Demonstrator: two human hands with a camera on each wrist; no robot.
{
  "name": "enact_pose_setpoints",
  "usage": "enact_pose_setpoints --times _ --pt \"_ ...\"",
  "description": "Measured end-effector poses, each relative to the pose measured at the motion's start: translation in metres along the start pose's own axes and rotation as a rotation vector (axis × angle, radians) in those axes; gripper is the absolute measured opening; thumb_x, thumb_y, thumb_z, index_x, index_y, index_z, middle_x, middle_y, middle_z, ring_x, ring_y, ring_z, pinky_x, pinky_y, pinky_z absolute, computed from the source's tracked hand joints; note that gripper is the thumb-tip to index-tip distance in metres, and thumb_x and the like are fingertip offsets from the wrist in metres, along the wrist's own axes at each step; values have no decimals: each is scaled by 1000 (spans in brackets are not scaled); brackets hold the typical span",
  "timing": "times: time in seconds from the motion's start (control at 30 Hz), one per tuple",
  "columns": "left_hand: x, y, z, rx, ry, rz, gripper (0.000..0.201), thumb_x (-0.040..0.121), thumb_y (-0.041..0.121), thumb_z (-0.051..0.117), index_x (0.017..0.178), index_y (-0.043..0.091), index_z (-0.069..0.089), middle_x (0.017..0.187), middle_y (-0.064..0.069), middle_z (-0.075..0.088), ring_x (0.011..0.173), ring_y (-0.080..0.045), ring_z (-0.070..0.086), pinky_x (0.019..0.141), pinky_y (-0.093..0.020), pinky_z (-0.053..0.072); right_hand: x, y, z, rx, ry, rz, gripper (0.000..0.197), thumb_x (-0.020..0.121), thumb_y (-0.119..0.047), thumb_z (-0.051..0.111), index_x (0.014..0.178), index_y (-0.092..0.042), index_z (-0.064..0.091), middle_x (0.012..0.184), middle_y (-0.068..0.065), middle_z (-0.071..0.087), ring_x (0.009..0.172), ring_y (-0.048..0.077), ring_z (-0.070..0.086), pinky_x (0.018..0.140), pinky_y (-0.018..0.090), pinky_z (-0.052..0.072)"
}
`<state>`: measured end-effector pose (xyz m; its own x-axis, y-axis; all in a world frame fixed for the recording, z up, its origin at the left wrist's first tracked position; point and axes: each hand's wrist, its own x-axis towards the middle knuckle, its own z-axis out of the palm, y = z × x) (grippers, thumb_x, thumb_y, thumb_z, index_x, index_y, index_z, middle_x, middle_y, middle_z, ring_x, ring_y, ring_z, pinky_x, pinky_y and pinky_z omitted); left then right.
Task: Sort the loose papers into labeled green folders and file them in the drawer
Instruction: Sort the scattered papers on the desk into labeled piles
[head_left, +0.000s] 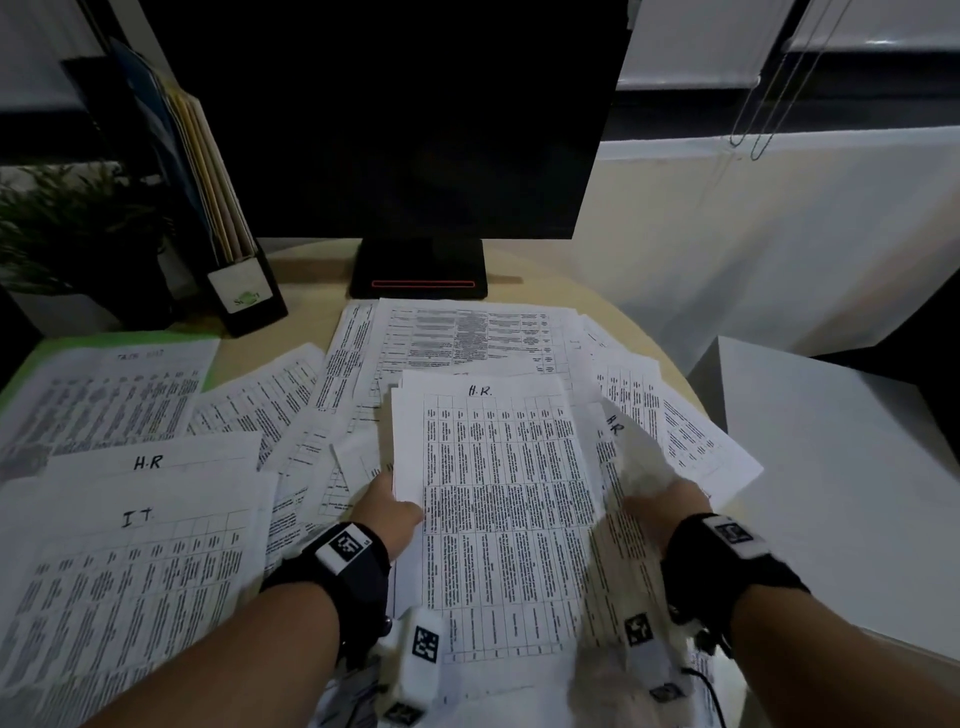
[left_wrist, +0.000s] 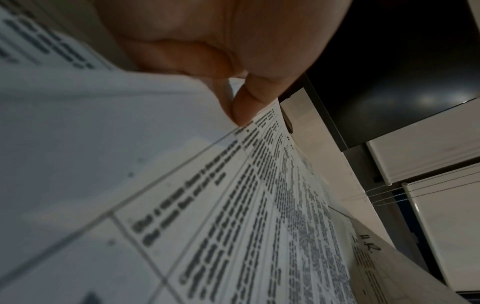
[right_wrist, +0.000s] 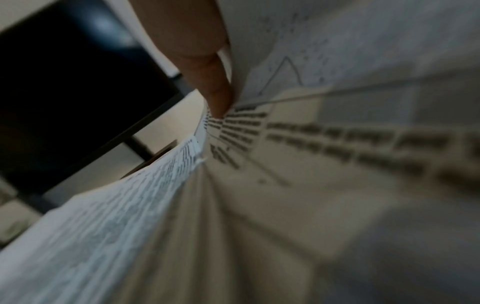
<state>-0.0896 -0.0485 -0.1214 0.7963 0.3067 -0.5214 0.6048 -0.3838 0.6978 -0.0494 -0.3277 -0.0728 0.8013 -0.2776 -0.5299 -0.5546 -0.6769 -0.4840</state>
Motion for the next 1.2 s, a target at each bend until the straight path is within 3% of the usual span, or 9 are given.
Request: enact_pose_setpoints --times 0.13,0.27,0.37,0.5,0.67,0.83,0.93,1.03,1.2 --pt "0 -5 -4 -52 -33 27 47 88 -1 54 132 13 46 123 -8 60 104 -23 55 91 -29 43 3 -5 -12 -15 96 -41 20 93 -25 54 93 -4 57 74 7 56 69 25 53 69 28 40" --pt "2 -10 -4 -87 -17 36 48 86 -5 54 131 12 49 120 -9 62 104 -25 57 92 -31 45 -1 -12 -38 37 121 -58 25 88 -31 65 92 -8 55 68 4 52 63 21 50 63 28 38" --pt "5 -10 -3 -84 -16 27 47 86 -6 53 130 10 48 113 -8 61 97 -24 56 82 -26 44 -6 -22 -45 -4 170 -142 25 85 -28 68 84 -6 57 76 10 58 74 26 54 69 30 40" --pt "11 -12 -1 -38 -8 -8 45 87 -2 54 130 8 46 102 -7 60 86 -22 58 68 -24 45 -7 -21 -46 101 171 -127 28 82 -23 71 66 -11 53 70 7 58 71 26 55 74 36 46" --pt "14 -11 -5 33 28 -3 40 88 -1 52 126 9 46 92 -2 56 78 -18 54 56 -19 39 2 -16 -55 160 152 -84 22 77 -17 76 88 -5 62 88 18 65 87 34 64 80 42 53" --pt "20 -16 -16 27 53 -26 42 85 -1 53 125 8 49 101 -8 59 90 -26 57 77 -29 46 14 -7 -65 228 192 -51 44 75 -17 79 110 4 63 93 17 65 86 32 64 74 36 52" --pt "21 -16 -18 10 65 -36 42 85 -2 54 126 8 49 104 -9 59 93 -27 56 79 -31 45 13 -3 -61 215 191 -71 30 78 -19 76 98 -3 63 88 15 63 80 29 60 69 32 44" --pt "20 -12 -18 10 65 -28 43 85 -1 52 126 10 47 107 -9 59 93 -27 55 78 -30 44 16 3 -48 195 123 -56 26 83 -25 71 82 -1 62 79 16 63 76 30 61 70 37 49" --pt "4 -4 -8 -104 58 37 42 74 11 53 116 12 51 111 -12 62 97 -28 57 86 -35 47 24 29 -28 -77 60 -56 34 97 -30 49 109 -4 65 108 16 65 93 27 58 83 28 43"
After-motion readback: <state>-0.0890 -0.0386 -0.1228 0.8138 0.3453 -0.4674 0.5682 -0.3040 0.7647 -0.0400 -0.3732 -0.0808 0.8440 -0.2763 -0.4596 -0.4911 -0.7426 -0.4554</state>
